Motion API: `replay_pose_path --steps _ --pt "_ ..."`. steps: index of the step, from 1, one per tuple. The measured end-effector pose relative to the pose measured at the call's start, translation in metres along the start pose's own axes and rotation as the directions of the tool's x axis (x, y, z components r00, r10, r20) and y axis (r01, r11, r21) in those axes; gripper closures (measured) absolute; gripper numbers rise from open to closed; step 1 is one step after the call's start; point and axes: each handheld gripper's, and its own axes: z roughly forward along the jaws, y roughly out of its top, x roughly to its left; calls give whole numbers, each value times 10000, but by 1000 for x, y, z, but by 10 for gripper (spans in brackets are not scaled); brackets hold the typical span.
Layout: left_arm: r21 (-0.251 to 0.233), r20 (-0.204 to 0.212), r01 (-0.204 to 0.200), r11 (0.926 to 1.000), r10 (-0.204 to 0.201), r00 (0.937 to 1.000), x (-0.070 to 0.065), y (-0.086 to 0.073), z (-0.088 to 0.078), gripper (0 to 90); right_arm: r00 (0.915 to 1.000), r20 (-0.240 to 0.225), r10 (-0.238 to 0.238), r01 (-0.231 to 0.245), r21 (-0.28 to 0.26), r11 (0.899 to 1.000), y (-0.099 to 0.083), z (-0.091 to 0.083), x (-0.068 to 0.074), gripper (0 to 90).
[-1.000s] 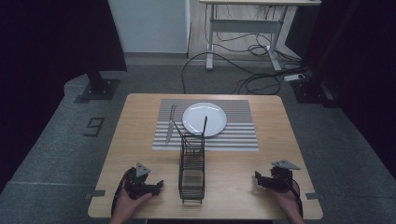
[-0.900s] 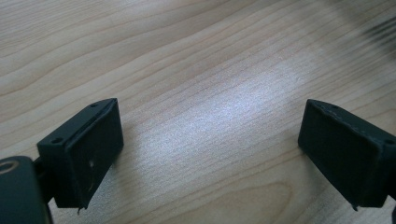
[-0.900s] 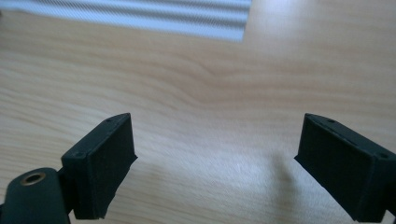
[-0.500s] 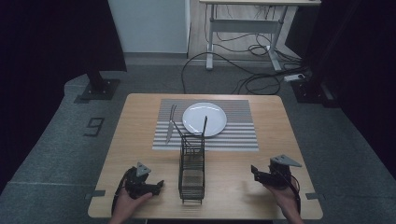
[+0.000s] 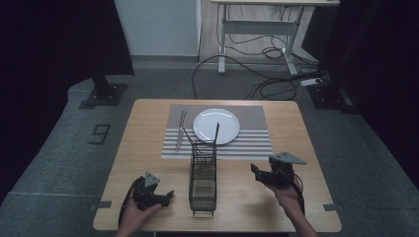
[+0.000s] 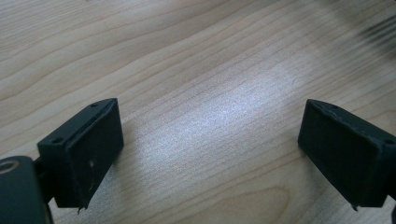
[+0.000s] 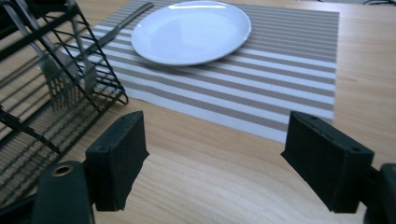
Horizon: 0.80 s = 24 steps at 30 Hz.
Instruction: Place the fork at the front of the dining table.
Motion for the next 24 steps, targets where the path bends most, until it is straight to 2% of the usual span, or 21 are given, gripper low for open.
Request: replay_pose_path --steps 15,24 --pt "-20 4 20 10000 -20 10000 0 0 0 67 9979 -423 -484 469 -361 9982 31 14 24 310" --pt "-10 1 6 10000 -6 10000 0 0 0 66 9958 -736 -548 521 -385 9979 46 23 35 331"
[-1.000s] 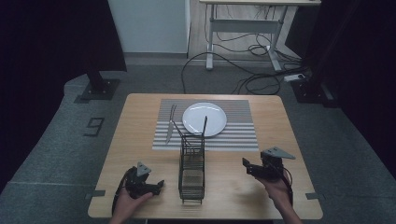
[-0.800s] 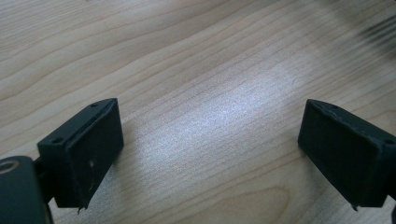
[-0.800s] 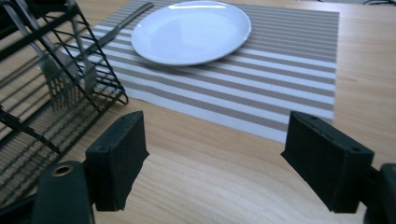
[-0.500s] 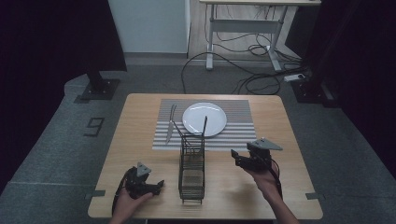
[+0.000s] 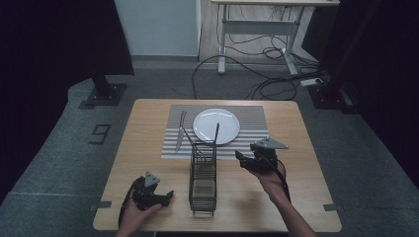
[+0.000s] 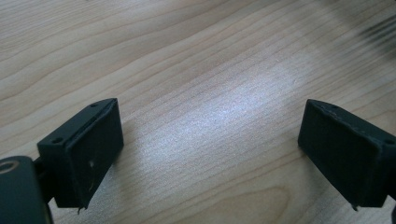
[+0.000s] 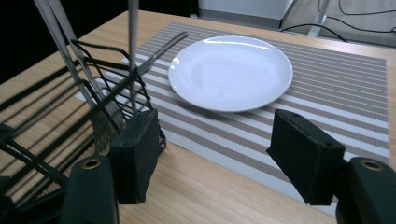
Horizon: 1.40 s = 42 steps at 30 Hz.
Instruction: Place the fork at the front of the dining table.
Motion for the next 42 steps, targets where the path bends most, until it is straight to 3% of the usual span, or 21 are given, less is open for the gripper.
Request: replay_pose_path --steps 18,27,42 --pt "30 10 -20 10000 20 10000 0 0 0 65 9988 -367 -330 316 -372 9988 27 23 31 370" --pt "28 20 -31 10000 31 10000 0 0 0 65 9966 -497 -658 645 -286 9975 37 38 40 490" --pt "27 64 -60 10000 60 10000 0 0 0 65 9984 -265 -504 488 -594 9970 41 60 45 640"
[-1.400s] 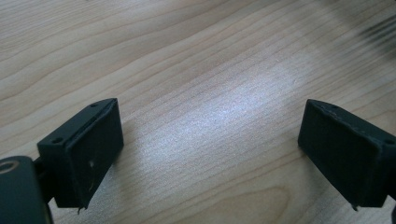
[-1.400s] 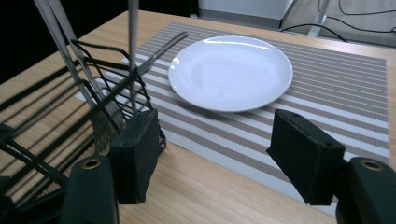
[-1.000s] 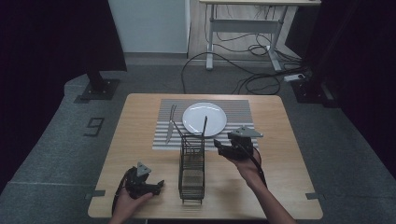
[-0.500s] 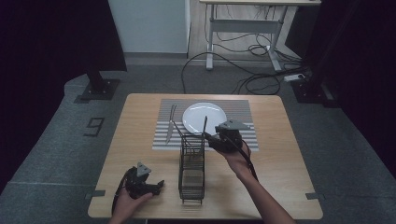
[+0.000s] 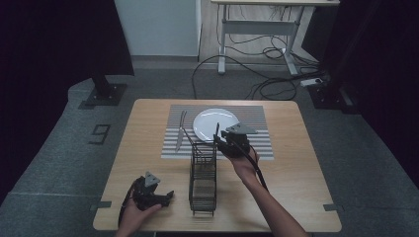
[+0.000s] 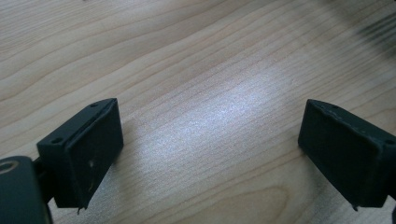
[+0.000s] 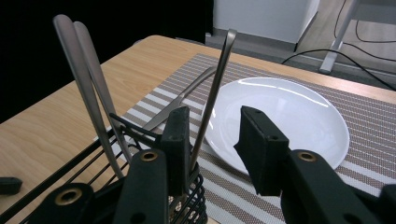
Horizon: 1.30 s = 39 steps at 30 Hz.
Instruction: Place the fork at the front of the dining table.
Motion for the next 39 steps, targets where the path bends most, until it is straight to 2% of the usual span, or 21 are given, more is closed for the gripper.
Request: replay_pose_path --steps 14,18,21,28,32,35,36,37,39 --pt "0 23 -23 10000 23 10000 0 0 0 65 9997 206 88 -93 285 9996 3 10 5 729" --pt "-2 20 -22 10000 22 10000 0 0 0 65 9990 31 454 -455 386 9982 3 13 2 748" --pt "-2 27 -26 10000 26 10000 0 0 0 65 9981 -171 592 -585 420 9974 4 12 3 821" --pt "1 42 -46 10000 46 10000 0 0 0 65 9975 -256 654 -646 296 9975 3 7 5 839" --pt "-13 45 -29 10000 29 10000 0 0 0 65 9975 -333 617 -613 133 9980 1 2 9 844" --pt "-14 44 -28 10000 28 10000 0 0 0 65 9983 -436 374 -376 -26 9993 1 -3 16 858" --pt "-16 44 -30 10000 30 10000 0 0 0 65 9993 -364 -23 18 -135 9999 1 -7 22 859" --pt "-15 43 -28 10000 28 10000 0 0 0 65 9993 -364 -23 18 -135 9999 1 -7 22 859" --pt "-13 52 -13 10000 13 10000 0 0 0 65 9990 -298 -328 324 -133 9994 0 -8 25 859"
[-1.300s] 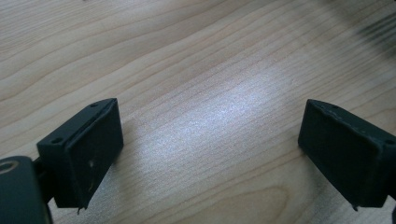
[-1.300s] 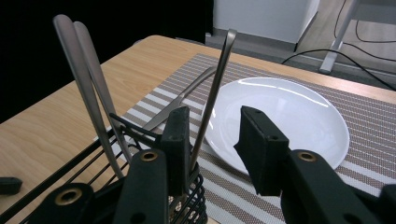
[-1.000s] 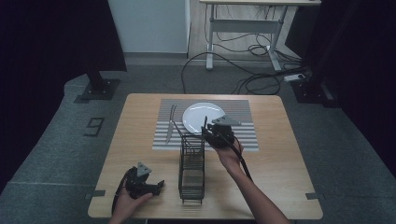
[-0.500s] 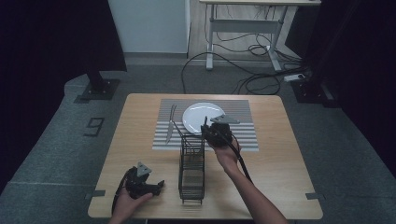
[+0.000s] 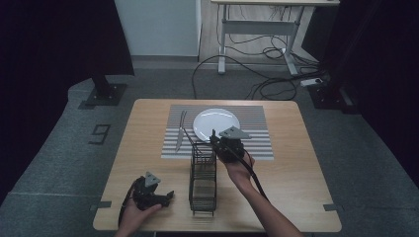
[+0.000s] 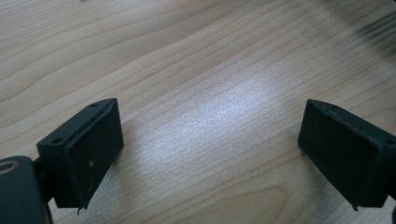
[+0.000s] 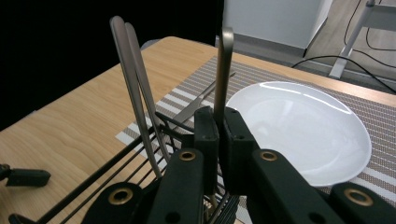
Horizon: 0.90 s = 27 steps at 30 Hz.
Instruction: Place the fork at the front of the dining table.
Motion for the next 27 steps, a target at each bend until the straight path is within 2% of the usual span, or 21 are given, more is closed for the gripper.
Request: replay_pose_path --steps 5,11,15,19,27 --pt "-1 -8 -17 10000 17 10000 0 0 0 65 9999 -80 112 -112 63 9999 0 1 -3 859" --pt "2 6 -5 10000 5 10000 0 0 0 65 9999 -140 -29 32 222 9997 1 1 -3 854" --pt "2 -2 -24 10000 24 10000 0 0 0 65 9997 -108 -238 245 685 9974 -4 7 -2 846" --pt "2 8 -4 10000 4 10000 0 0 0 65 9997 -119 -220 227 685 9974 -5 7 -3 848" --pt "3 16 -11 10000 11 10000 0 0 0 64 9986 -243 -474 487 568 9972 -6 5 2 861"
